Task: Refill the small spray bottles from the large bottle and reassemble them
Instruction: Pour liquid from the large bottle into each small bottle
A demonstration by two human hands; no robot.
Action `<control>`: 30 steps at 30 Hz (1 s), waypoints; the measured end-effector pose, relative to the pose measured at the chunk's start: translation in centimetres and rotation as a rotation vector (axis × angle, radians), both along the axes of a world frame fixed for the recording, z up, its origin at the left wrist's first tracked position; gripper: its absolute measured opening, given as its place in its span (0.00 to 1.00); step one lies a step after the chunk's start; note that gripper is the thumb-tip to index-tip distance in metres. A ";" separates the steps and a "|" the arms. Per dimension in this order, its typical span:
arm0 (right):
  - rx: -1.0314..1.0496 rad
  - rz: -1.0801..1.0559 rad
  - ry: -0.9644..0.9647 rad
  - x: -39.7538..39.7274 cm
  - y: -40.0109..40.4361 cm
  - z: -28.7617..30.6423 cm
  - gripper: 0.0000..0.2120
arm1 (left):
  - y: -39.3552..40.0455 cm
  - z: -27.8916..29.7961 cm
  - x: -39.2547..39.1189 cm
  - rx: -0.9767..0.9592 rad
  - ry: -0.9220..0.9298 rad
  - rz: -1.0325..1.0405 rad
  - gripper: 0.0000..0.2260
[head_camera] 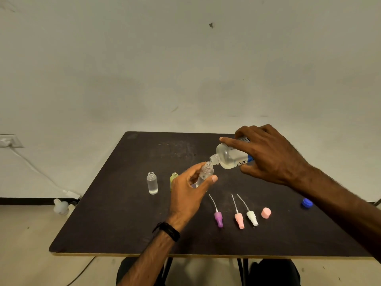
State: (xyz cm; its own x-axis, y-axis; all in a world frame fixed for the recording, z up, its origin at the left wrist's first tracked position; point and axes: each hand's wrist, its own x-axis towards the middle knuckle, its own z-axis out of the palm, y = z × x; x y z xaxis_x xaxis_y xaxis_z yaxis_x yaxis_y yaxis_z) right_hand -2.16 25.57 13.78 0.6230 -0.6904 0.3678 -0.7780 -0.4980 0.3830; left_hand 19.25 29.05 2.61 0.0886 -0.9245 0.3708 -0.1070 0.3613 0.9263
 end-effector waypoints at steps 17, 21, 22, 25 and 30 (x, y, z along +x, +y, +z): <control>0.011 -0.001 -0.014 -0.2 0.0 0.1 0.36 | -0.2 -0.2 0.0 -0.003 -0.051 0.013 0.18; 0.005 0.006 -0.019 -0.2 0.1 0.1 0.36 | -0.3 -0.3 0.0 0.001 -0.056 0.012 0.18; 0.005 0.007 -0.020 -0.2 0.1 0.1 0.36 | -0.3 -0.3 -0.1 0.000 -0.057 0.014 0.18; 0.004 0.012 -0.023 -0.2 0.1 0.2 0.35 | -0.3 -0.3 -0.1 0.004 -0.055 0.019 0.19; -0.004 0.017 -0.025 -0.3 0.1 0.1 0.36 | -0.1 -0.1 -0.2 -0.002 -0.047 0.013 0.18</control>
